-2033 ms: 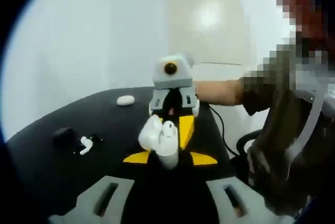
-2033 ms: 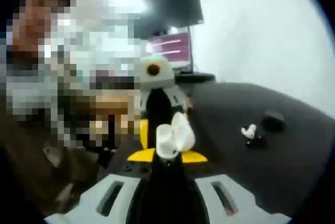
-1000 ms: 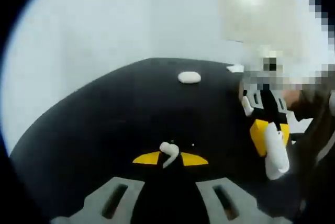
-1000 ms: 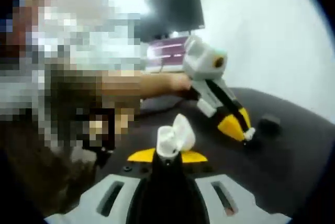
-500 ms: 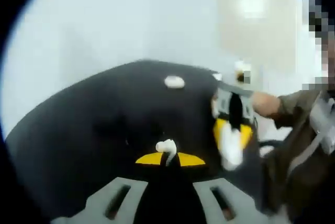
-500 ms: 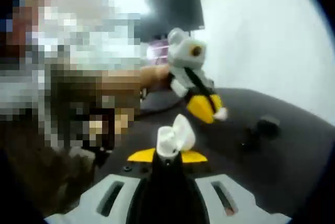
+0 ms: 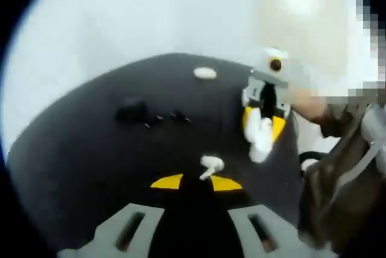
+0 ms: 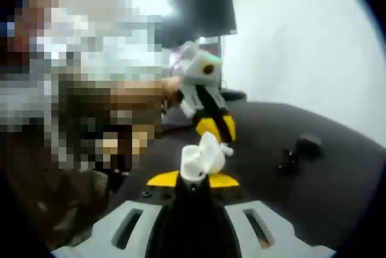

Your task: Pick up three earphones and place each one into its charging case using tactile feedback, ensure that each earphone is properly inserted and securely positioned inside the case.

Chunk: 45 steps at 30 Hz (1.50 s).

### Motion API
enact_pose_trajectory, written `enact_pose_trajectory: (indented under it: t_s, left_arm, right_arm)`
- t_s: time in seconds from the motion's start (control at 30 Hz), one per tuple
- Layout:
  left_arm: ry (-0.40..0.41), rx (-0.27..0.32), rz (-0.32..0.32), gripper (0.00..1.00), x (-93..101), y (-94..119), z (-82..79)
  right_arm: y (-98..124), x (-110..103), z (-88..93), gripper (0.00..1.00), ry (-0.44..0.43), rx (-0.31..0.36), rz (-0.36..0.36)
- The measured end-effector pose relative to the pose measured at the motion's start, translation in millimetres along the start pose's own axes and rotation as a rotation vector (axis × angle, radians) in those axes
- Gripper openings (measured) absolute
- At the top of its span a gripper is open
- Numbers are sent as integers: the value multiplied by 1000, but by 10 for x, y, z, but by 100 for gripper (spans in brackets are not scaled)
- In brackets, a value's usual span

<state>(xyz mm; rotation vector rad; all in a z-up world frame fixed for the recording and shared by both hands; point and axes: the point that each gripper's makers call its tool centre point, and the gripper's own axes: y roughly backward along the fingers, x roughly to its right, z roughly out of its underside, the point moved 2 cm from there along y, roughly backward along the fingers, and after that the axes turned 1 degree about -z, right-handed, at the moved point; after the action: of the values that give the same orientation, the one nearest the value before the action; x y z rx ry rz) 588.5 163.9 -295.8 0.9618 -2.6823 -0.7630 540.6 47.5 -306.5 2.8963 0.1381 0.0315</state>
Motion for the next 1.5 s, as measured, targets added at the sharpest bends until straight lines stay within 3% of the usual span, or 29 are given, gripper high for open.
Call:
enact_pose_trajectory:
  t_s: [0.1,0.23,0.3,0.47,0.63,0.67,0.73,0.8,0.9,1.0,1.07,1.17,1.23,1.3,1.33,1.5]
  left_arm:
    - [-16,16,12,15,-3,50,-48]
    - [-247,-40,65,13,164,47,-43]
    - [-305,-71,68,11,244,20,-43]
    - [-318,-46,42,20,389,-104,-121]
    - [-341,-126,-125,20,226,-183,46]
    - [-308,-73,-122,19,251,-181,-4]
    - [-289,-97,-138,17,221,-140,34]
    - [-334,-106,-180,15,139,-38,46]
    - [-310,-62,-263,9,-28,106,14]
    - [-324,-31,-171,11,68,110,36]
    - [-373,-34,-137,15,129,86,47]
    - [-440,-3,-120,16,205,10,11]
    - [-510,12,-122,24,226,-37,-11]
    - [-548,-19,-111,22,223,-79,37]
    - [-564,7,-99,19,241,-93,14]
    - [-557,5,-139,18,108,-147,-2]
  right_arm:
    - [2,1,0,18,4,0,0]
    - [6,10,1,18,2,1,-1]
    - [7,11,1,18,2,1,-1]
    - [9,10,1,18,5,2,-3]
    - [9,1,3,18,13,0,-1]
    - [9,1,4,18,14,0,0]
    - [8,1,4,18,12,1,-1]
    - [7,-4,4,18,10,2,-2]
    - [5,-8,3,18,13,1,-2]
    - [3,-10,2,18,13,2,-2]
    - [3,-9,2,18,12,2,-2]
    - [2,-14,1,18,15,0,0]
    - [3,-12,1,18,15,0,1]
    - [3,-11,1,18,14,1,0]
    - [3,-10,1,18,12,1,-1]
    - [4,-12,1,18,16,1,0]
